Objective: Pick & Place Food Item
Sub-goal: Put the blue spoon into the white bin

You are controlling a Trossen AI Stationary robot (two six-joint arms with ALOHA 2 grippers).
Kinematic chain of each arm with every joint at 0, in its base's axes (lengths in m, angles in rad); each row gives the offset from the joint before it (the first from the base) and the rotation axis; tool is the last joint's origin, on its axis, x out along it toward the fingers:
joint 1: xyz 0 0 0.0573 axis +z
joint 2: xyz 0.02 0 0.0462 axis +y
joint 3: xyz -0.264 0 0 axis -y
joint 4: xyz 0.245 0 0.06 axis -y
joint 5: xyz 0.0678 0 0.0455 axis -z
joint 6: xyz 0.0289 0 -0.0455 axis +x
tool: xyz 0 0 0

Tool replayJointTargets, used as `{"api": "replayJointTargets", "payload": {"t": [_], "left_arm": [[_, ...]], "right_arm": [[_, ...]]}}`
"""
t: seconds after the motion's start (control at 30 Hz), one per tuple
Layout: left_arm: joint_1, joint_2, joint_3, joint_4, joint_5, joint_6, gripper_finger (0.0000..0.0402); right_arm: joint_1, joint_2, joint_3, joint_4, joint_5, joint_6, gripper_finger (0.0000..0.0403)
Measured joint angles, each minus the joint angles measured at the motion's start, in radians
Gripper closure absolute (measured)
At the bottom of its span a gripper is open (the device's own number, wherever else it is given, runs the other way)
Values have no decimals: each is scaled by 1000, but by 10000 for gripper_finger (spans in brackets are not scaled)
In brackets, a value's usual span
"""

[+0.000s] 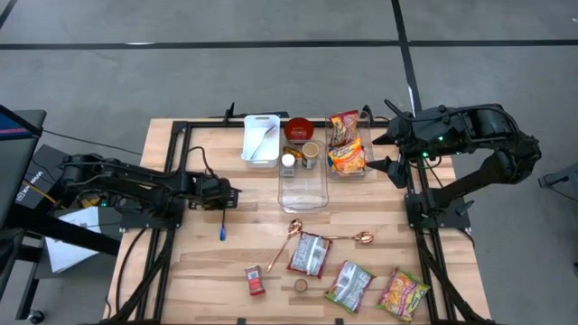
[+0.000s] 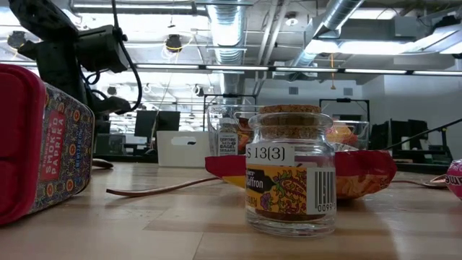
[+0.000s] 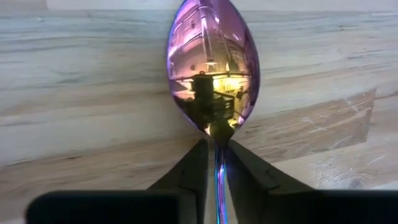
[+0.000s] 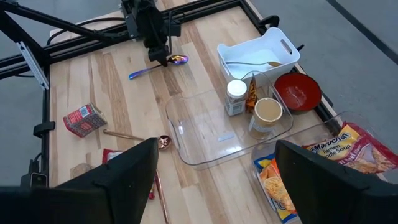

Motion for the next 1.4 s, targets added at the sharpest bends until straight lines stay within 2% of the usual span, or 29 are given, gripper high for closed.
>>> {"api": "replayJointTargets", "payload": {"t": [0.13, 0.77, 0.93, 1.4], "left_arm": [[0, 1, -1, 0, -2, 10, 392], [1, -25, -5, 34, -3, 34, 395], [1, -44, -4, 117, -18, 72, 396], [1, -45, -2, 495, -18, 234, 396]], "right_arm": [[0, 0, 0, 0, 0, -2, 88], [-1, 0, 0, 0, 2, -25, 88], [-20, 0, 0, 0, 2, -29, 88], [-55, 0, 0, 0, 0, -55, 88]]}}
